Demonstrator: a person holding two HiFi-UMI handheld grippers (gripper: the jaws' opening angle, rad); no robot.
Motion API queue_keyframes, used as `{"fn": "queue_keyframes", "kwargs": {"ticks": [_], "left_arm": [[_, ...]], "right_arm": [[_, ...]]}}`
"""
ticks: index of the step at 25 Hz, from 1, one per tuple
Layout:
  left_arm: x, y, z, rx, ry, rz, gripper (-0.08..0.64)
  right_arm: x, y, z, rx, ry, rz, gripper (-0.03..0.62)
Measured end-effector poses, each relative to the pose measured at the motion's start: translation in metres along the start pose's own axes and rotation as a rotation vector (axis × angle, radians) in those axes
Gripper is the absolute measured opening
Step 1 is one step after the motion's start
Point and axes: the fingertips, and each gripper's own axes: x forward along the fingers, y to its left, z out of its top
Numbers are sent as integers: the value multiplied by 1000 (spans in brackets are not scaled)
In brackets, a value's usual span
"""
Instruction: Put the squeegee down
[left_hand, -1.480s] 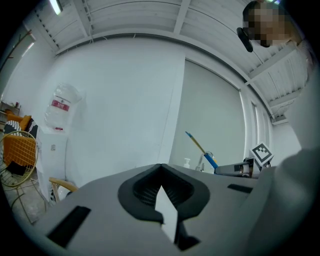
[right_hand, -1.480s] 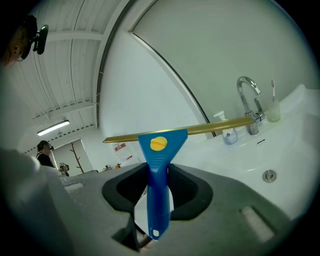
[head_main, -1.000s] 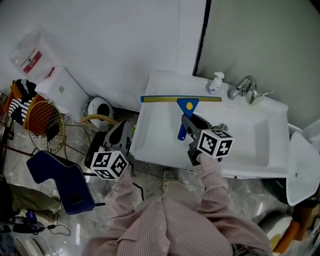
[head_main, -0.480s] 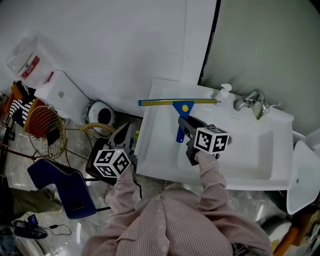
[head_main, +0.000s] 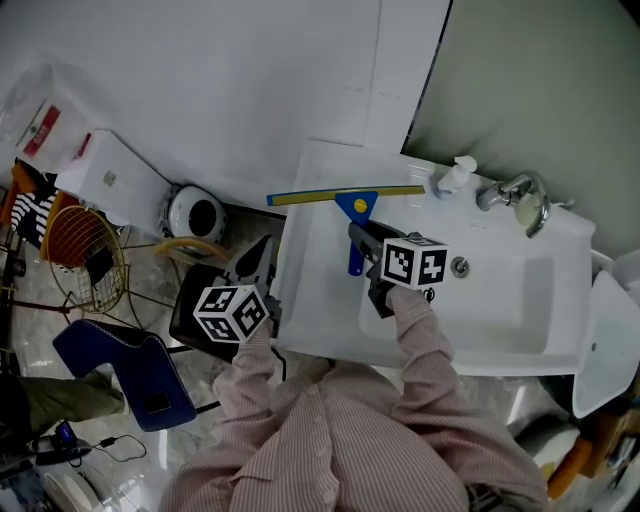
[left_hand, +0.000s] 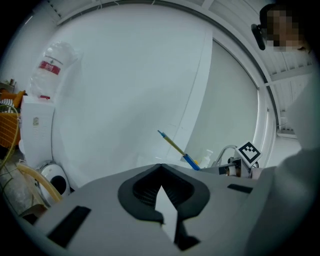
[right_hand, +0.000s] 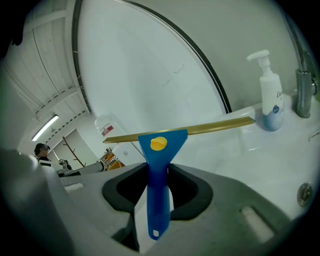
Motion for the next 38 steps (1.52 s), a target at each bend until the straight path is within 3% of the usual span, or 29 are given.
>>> {"fn": "queue_keyframes", "kwargs": {"ticks": [15, 26, 38], "left_arm": [[45, 14, -44, -54, 137, -83, 2], [49, 24, -48, -83, 142, -83, 2], [50, 24, -55, -99, 153, -86, 2]], "right_arm": [[52, -32, -40, 87, 141, -72, 129], [69, -44, -54, 128, 231, -104, 129], [72, -45, -55, 134, 225, -108, 130]]}}
